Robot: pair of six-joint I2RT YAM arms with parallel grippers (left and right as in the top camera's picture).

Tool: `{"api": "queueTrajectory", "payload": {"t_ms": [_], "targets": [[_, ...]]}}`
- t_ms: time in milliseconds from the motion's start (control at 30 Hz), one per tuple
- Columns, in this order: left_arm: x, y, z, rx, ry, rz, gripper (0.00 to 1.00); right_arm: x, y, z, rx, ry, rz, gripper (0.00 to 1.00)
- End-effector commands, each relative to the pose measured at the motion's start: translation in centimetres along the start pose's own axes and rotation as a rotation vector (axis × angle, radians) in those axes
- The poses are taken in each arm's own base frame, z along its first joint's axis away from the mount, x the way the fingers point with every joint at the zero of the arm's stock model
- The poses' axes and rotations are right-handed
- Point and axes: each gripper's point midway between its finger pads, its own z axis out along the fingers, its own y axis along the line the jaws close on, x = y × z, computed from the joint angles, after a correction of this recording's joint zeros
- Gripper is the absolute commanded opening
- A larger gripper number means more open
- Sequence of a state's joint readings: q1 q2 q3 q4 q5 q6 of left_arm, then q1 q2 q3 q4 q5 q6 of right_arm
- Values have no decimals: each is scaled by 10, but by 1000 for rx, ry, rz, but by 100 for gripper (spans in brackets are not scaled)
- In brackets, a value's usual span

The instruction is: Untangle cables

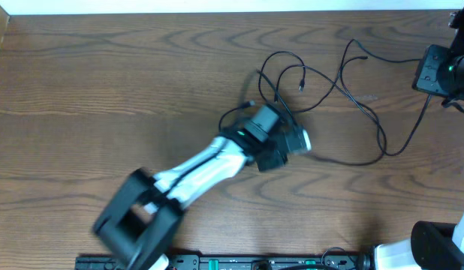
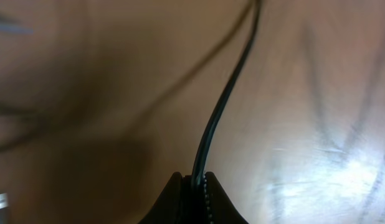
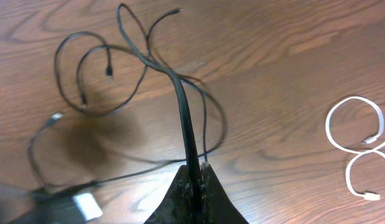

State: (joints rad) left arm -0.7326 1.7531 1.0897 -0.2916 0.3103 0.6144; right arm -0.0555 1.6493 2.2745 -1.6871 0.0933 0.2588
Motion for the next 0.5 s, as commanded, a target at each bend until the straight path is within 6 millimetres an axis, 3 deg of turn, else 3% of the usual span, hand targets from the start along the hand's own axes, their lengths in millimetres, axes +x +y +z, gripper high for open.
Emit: {"api": "queueTrajectory", "payload": {"t_ms": [0, 100, 200, 300, 467], "targets": [[-20, 62, -83, -204, -146, -158, 7, -5, -11, 21, 95, 18, -10, 1], [-10, 94, -132, -312, -206, -254, 7, -5, -11, 38, 104, 39, -6, 1], [13, 120, -183, -425, -236, -334, 7, -3, -14, 62, 133, 55, 13, 1], [41, 136, -228, -527, -251, -433, 8, 2, -17, 86, 148, 83, 34, 1], [71, 143, -282, -616, -317, -557, 8, 18, -22, 128, 169, 135, 47, 1]]}}
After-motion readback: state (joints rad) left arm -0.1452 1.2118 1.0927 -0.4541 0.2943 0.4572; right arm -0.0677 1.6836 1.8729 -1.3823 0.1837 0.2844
